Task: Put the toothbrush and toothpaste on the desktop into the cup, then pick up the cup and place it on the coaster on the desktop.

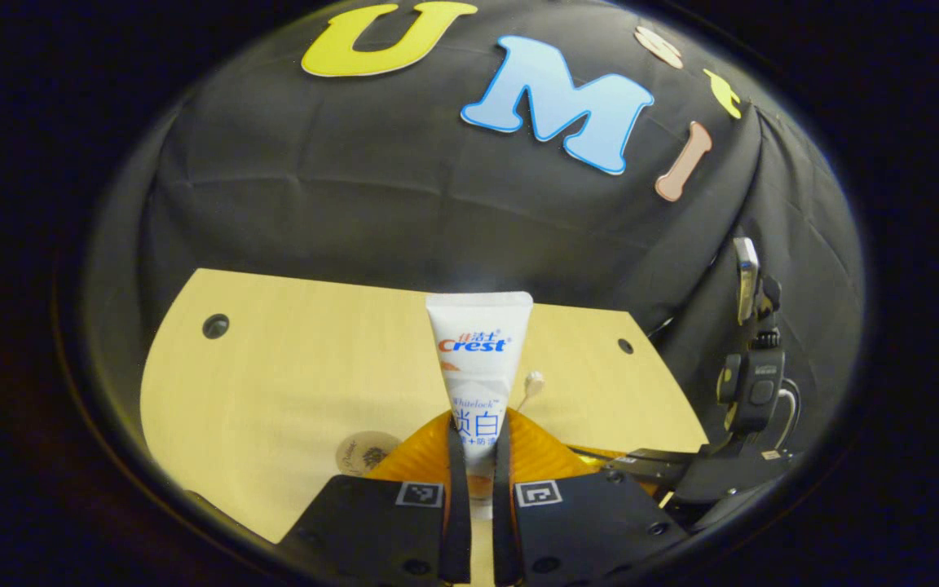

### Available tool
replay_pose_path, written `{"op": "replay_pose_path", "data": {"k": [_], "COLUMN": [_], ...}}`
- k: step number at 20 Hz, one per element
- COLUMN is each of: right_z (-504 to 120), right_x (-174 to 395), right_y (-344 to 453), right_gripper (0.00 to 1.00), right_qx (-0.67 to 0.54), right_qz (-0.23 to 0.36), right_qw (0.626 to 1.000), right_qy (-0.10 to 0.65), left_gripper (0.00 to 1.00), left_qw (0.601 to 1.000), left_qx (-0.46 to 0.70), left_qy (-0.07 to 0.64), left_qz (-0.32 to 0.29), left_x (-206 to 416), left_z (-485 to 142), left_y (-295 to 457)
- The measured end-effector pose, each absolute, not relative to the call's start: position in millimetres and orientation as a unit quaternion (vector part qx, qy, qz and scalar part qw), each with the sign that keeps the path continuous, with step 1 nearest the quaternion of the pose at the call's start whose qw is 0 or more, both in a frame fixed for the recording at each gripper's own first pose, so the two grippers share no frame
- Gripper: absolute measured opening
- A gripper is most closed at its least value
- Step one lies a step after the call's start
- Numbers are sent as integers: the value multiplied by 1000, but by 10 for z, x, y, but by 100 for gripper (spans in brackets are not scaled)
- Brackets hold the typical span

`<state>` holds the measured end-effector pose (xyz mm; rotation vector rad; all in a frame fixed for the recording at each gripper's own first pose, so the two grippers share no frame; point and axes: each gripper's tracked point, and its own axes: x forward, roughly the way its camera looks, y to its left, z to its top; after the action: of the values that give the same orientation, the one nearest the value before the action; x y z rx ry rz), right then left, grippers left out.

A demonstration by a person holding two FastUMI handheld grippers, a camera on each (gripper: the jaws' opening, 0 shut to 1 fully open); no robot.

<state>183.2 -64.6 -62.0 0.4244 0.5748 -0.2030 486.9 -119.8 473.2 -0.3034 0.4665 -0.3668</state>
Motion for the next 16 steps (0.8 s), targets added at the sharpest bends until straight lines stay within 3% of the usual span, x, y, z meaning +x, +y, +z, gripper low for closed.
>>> {"op": "replay_pose_path", "data": {"k": [10, 11, 12, 13, 14, 15, 16], "right_z": [-705, -714, -710, -708, -690, -677, -662], "right_x": [1322, 1282, 1260, 1216, 1190, 1175, 1166], "right_y": [-1084, -1137, -1190, -1238, -1289, -1339, -1381], "right_gripper": [6, 6, 6, 6, 6, 6, 6], "right_qx": [261, 266, 271, 275, 277, 280, 282], "right_qz": [-144, -150, -154, -158, -162, -166, -169], "right_qw": [916, 914, 912, 911, 910, 909, 909], "right_qy": [268, 267, 266, 264, 261, 259, 257], "left_gripper": [17, 10, 18, 10, 25, 19, 20], "left_qw": [939, 940, 941, 944, 947, 950, 954], "left_qx": [-193, -189, -185, -179, -171, -160, -147], "left_qy": [223, 226, 227, 225, 226, 226, 227], "left_qz": [-175, -174, -168, -161, -153, -142, -133], "left_x": [5242, 5270, 5308, 5345, 5366, 5391, 5407], "left_z": [4672, 4632, 4600, 4571, 4530, 4497, 4451], "left_y": [-1552, -1592, -1620, -1624, -1627, -1597, -1577]}}
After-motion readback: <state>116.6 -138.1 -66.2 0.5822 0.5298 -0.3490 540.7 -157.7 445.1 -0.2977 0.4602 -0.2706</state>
